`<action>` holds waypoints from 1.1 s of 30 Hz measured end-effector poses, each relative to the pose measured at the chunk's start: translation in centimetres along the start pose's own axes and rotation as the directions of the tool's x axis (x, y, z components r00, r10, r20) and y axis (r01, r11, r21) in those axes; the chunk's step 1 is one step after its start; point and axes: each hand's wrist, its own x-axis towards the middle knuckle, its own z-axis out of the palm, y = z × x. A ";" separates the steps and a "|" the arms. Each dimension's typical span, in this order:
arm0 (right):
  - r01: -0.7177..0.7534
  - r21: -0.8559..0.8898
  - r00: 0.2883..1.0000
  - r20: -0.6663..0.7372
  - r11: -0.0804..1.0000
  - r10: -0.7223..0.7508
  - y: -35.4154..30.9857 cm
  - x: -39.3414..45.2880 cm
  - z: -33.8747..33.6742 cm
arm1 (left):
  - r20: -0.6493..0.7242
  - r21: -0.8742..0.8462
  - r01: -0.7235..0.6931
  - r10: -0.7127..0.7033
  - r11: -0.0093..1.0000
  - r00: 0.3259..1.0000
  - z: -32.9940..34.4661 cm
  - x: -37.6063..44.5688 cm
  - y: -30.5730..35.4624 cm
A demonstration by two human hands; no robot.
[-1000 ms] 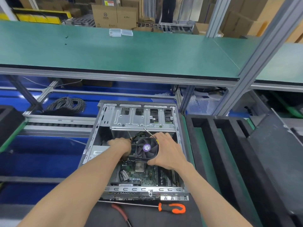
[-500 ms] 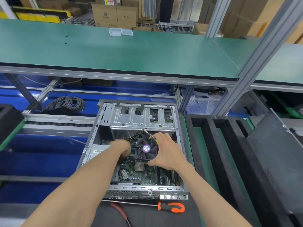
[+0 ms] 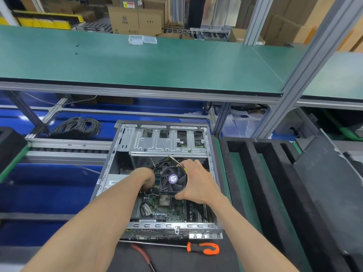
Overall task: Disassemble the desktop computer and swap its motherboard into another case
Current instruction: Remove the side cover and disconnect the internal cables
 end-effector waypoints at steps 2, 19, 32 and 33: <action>0.000 -0.004 1.000 0.005 1.000 0.000 0.0 0.0 0.0 | -0.010 -0.009 -0.002 0.002 1.000 1.000 0.0 0.0 0.0; 0.009 0.013 1.000 0.002 1.000 -0.009 -0.1 -0.2 -0.2 | 0.017 -0.026 -0.040 0.040 0.999 0.999 0.4 1.7 -0.2; 0.008 0.022 1.000 0.020 1.000 -0.008 -0.4 -0.4 -0.5 | 0.113 0.072 -0.108 0.100 0.992 0.989 -0.2 0.9 0.0; 0.010 0.019 1.000 0.021 1.000 -0.010 -0.3 -0.4 -0.5 | 0.117 0.071 -0.107 0.099 0.992 0.988 -0.1 0.9 -0.1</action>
